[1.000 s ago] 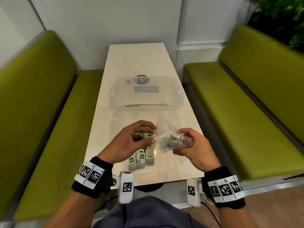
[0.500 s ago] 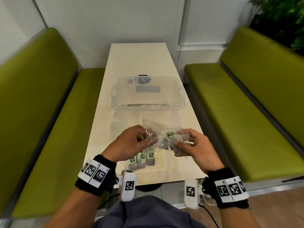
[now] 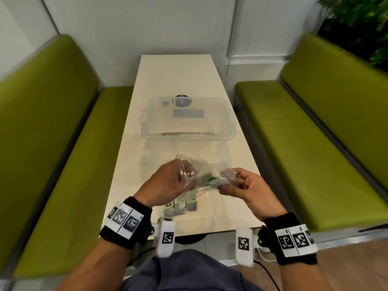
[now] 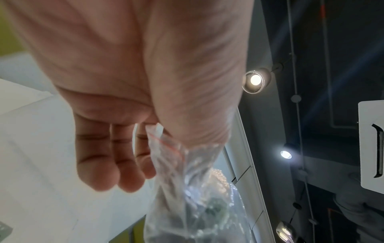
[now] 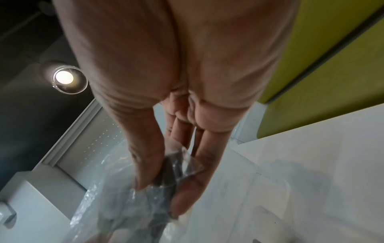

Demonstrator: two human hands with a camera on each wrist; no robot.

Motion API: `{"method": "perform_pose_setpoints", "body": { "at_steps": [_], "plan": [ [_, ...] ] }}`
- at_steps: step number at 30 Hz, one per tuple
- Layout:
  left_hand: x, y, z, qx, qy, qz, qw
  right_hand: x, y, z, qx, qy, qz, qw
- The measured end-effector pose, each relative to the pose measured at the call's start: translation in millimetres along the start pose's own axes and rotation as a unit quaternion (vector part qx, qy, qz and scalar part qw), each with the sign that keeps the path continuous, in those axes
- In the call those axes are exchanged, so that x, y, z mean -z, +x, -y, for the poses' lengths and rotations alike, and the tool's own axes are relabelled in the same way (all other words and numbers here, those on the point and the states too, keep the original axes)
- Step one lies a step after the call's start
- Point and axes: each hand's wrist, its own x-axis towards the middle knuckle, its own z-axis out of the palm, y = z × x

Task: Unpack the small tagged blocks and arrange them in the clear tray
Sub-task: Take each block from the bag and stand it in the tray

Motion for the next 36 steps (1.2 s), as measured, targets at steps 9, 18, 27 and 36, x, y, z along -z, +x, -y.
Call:
{"method": "perform_pose_setpoints", "body": {
  "at_steps": [9,18,27,36],
  "plan": [
    [-5,0,1,-0.06,-0.088,-0.01,0.994,-2,1,8,0.021,-0.065,0.001,0.998],
    [-8,-6,-11,-0.056,-0.157,0.029,0.986,-10,4,10,0.042,-0.105,-0.04,0.993],
    [-15,-3,-11,-0.086,-0.087,-0.039,0.992,-14,9,8,0.053,-0.12,-0.052,0.99],
    [-19,8,11,-0.014,-0.144,-0.083,0.986,-1,8,2,0.027,-0.016,-0.098,0.995]
  ]
}}
